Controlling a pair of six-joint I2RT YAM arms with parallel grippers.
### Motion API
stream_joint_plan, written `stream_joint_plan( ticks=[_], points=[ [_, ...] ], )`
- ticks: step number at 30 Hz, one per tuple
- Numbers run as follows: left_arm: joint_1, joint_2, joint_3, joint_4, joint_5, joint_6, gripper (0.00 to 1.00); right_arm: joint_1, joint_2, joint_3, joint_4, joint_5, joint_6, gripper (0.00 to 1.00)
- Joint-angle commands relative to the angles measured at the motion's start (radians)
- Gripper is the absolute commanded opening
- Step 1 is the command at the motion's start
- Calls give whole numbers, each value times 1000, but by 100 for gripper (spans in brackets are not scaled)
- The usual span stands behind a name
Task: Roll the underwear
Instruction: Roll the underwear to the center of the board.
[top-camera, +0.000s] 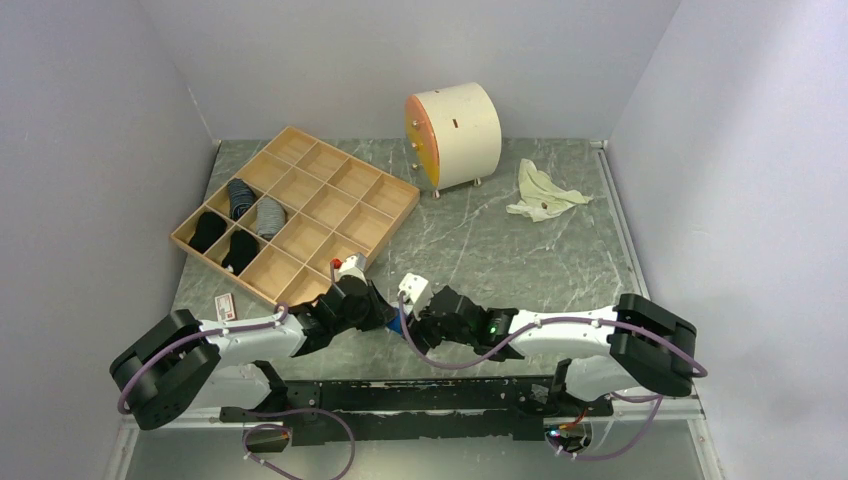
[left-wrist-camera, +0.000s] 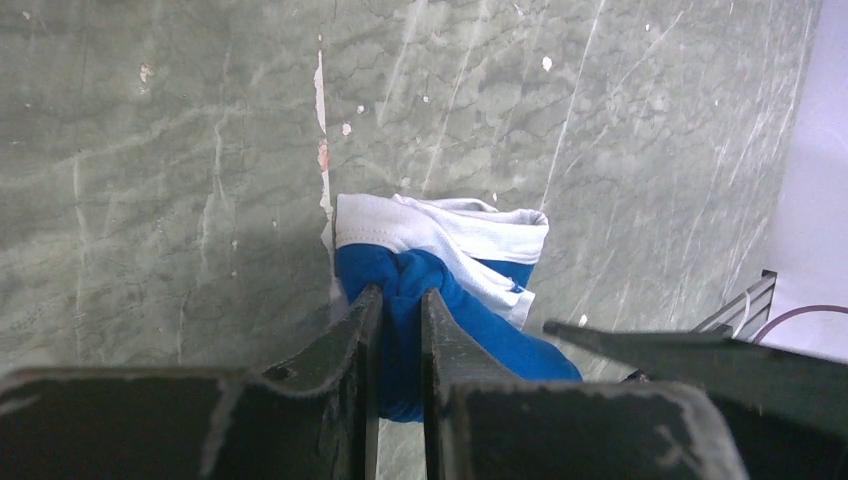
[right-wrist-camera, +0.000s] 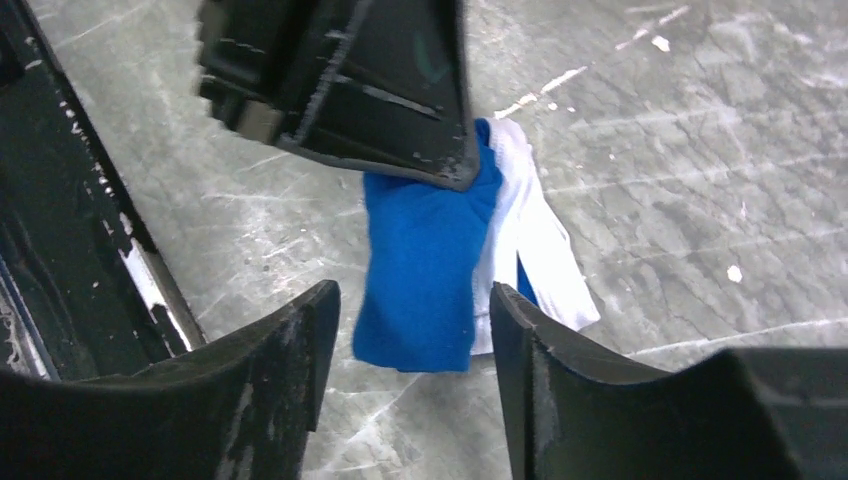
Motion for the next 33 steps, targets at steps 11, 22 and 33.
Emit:
stream_joint_plan(
  ticks=[11, 22, 33],
  points=[
    [-1, -5, 24, -77, -41, 33, 7, 60, 148, 71, 21, 99, -23, 26],
    [-1, -124, 25, -138, -96, 48, 63, -235, 219, -208, 608, -466, 382, 0],
    [-5, -283, -94, -21, -56, 9, 75, -337, 675, -313, 1123, -462, 715, 0]
  ],
)
